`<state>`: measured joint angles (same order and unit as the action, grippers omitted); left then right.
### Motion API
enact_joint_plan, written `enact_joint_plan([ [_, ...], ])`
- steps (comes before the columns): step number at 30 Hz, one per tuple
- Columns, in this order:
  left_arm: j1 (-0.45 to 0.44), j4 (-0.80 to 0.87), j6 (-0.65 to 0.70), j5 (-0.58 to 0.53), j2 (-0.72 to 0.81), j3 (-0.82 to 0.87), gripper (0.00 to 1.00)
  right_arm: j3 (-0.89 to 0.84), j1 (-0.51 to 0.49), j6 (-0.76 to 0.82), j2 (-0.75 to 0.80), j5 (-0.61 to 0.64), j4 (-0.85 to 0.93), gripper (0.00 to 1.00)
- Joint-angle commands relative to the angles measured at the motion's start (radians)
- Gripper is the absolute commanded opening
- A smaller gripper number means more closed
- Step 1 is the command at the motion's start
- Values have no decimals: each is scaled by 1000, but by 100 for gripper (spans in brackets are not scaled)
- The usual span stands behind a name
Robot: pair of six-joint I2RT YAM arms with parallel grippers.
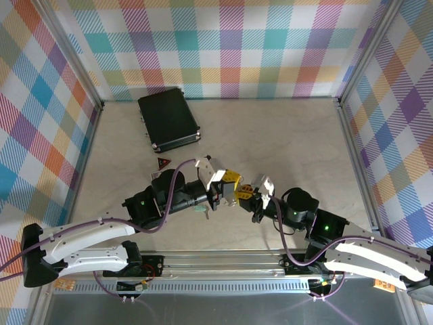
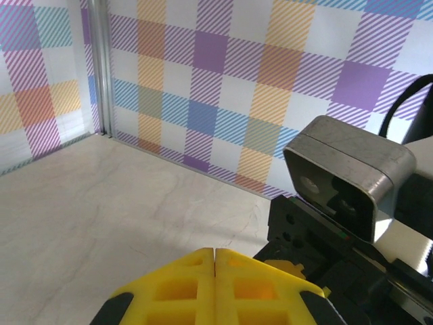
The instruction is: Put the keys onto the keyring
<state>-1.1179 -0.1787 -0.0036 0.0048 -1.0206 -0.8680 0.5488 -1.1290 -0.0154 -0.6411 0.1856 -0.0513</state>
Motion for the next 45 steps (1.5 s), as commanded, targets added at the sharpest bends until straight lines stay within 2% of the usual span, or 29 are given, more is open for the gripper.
enact_joint_plan([
  [1, -7, -88, 1, -30, -17, 18, 0, 20, -23, 30, 3, 12, -63, 0],
  [5, -7, -128, -24, -9, -29, 30, 0, 28, -26, 26, 7, -9, -59, 0],
  [6, -7, -138, -27, -5, -26, 37, 0, 30, -27, 24, 12, -21, -55, 3],
  [10, -7, -162, -27, 17, 2, 56, 0, 37, -28, -2, 66, -82, -22, 34],
  [11, -8, -164, -28, 24, 8, 58, 0, 38, -27, -9, 82, -95, -11, 38],
  [15, -7, -178, -19, 65, 26, 66, 0, 51, -28, -46, 153, -129, 64, 52],
  [18, -8, -186, -11, 91, 37, 71, 0, 68, -28, -61, 203, -136, 124, 55],
  [21, -8, -189, -4, 111, 45, 72, 0, 96, -28, -63, 246, -132, 186, 54],
  [27, -8, -189, 5, 153, 72, 72, 0, 157, -28, -54, 304, -92, 258, 46],
  [34, -8, -220, -14, 224, 97, 81, 0, 198, -29, -49, 252, -156, 245, 33],
  [39, -7, -248, -38, 275, 102, 83, 0, 208, -28, -64, 210, -219, 195, 30],
  [45, -8, -255, -47, 299, 107, 83, 0, 201, -28, -72, 237, -248, 151, 29],
])
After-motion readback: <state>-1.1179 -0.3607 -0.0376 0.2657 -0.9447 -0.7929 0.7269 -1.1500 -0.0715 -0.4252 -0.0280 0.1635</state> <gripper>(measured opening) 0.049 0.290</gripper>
